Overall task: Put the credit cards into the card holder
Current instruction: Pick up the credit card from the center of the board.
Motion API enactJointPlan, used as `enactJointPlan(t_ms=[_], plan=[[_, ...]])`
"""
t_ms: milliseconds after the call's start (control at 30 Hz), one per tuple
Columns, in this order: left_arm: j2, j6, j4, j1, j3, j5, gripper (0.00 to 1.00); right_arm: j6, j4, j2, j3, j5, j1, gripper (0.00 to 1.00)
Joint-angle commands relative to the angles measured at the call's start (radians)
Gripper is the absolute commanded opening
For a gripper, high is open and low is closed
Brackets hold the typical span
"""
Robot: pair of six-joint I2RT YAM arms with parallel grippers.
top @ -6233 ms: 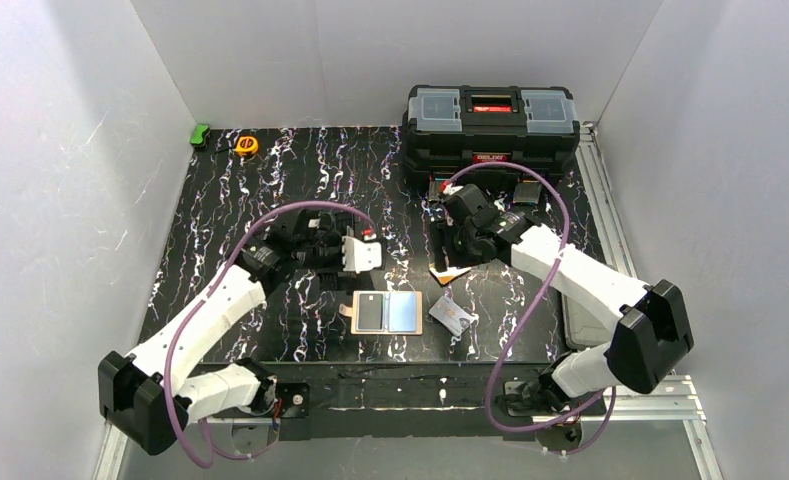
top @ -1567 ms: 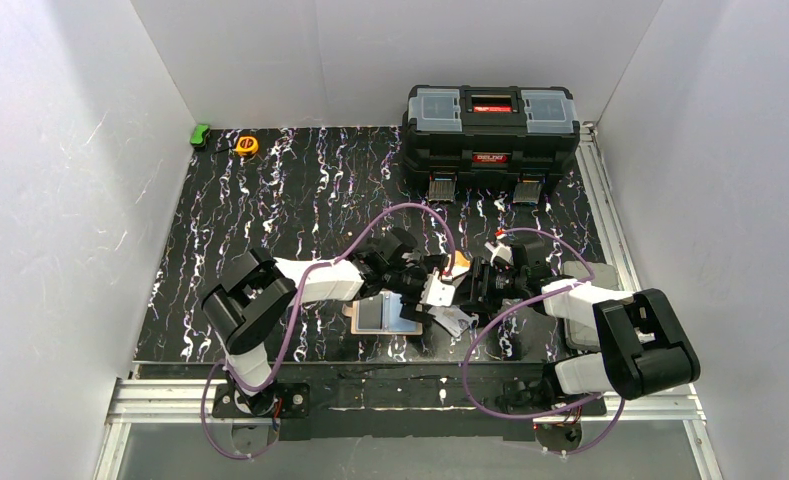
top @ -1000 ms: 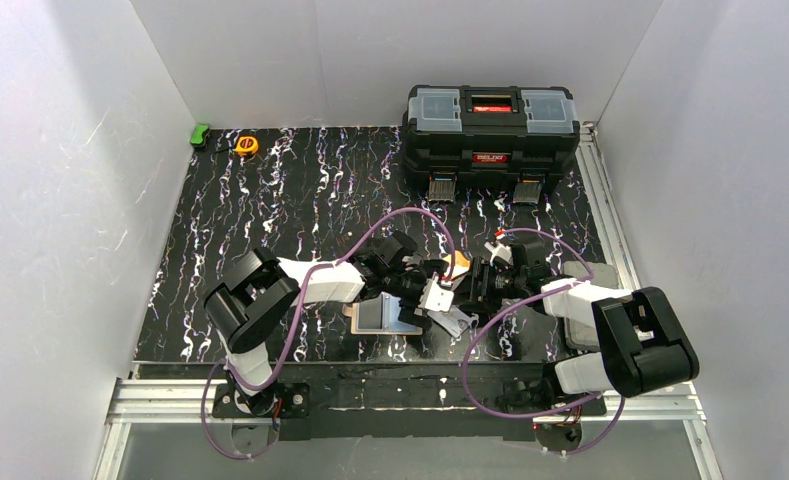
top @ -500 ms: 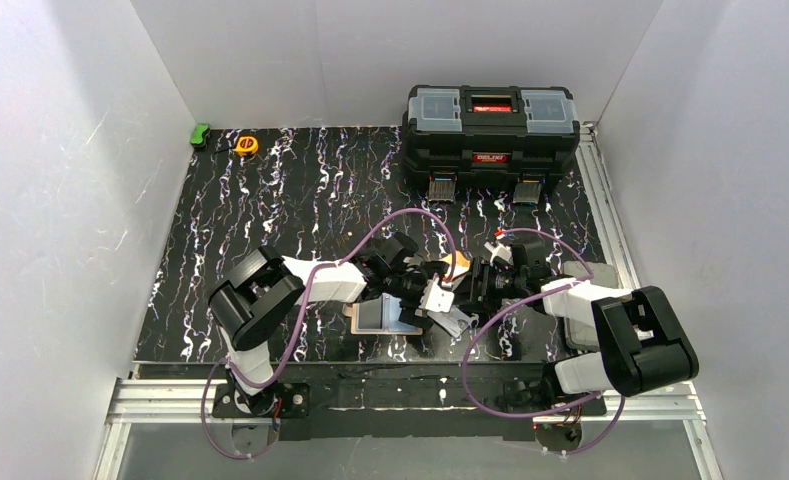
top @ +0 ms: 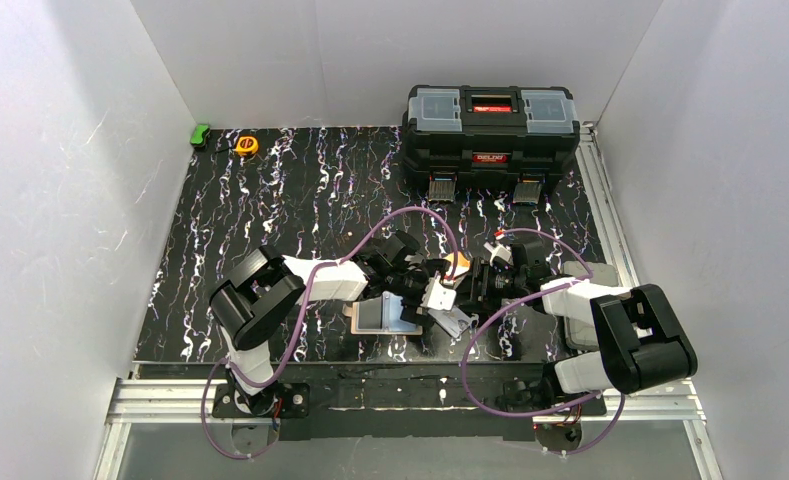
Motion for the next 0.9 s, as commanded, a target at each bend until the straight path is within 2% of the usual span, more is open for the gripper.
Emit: enactJointPlan(t_ms=[0,533,867], plan=[[-0.046,-0.015,-0.049,-0.006,0.025,0.047,0.98,-0.022,-0.027,0.022,0.009,0.026,0.000,0.63],[-0.028,-0.067,-0.049,-0.005,0.067,0.058,0.98,-0.021,-0.024,0.029,0.010,0.025,0.000,0.62],[-0.011,-0.020,-0.067,-0.005,0.052,0.060,0.98,-0.022,-0.025,0.030,0.010,0.023,0.000,0.62]])
